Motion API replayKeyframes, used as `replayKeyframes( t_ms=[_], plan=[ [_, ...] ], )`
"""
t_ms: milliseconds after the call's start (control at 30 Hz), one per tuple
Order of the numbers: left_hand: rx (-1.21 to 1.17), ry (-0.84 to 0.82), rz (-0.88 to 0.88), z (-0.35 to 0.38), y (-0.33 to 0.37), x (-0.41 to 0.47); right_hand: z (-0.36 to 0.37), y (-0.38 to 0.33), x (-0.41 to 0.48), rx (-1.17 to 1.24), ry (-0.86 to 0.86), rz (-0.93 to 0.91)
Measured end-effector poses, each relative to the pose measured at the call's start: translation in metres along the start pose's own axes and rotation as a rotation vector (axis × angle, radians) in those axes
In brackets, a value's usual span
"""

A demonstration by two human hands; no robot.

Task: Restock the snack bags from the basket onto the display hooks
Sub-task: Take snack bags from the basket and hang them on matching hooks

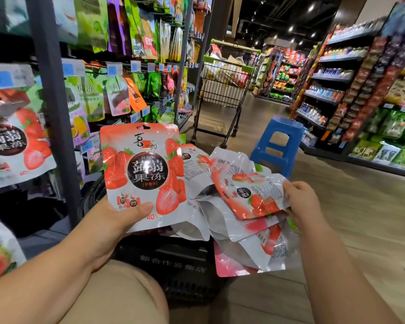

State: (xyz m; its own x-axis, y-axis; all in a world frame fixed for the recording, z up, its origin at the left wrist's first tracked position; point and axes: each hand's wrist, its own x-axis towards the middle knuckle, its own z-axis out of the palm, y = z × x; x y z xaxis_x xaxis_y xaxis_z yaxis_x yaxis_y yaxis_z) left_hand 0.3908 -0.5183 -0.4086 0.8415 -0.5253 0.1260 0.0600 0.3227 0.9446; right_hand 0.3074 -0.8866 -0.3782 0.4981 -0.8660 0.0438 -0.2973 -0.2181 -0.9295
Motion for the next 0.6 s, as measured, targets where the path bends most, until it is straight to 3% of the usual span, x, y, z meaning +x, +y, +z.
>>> replayKeyframes(
  t_ms=[333,533,600],
  plan=[
    [0.019,0.033,-0.002,0.004,-0.001,0.001,0.028,-0.021,-0.01,0.205,0.023,0.045],
    [0.028,0.046,-0.008,0.004,-0.002,0.001,0.05,-0.023,-0.028,0.009,-0.113,0.007],
    [0.027,0.057,-0.009,0.003,-0.002,0.001,0.046,-0.024,-0.039,-0.122,-0.204,-0.102]
  ],
)
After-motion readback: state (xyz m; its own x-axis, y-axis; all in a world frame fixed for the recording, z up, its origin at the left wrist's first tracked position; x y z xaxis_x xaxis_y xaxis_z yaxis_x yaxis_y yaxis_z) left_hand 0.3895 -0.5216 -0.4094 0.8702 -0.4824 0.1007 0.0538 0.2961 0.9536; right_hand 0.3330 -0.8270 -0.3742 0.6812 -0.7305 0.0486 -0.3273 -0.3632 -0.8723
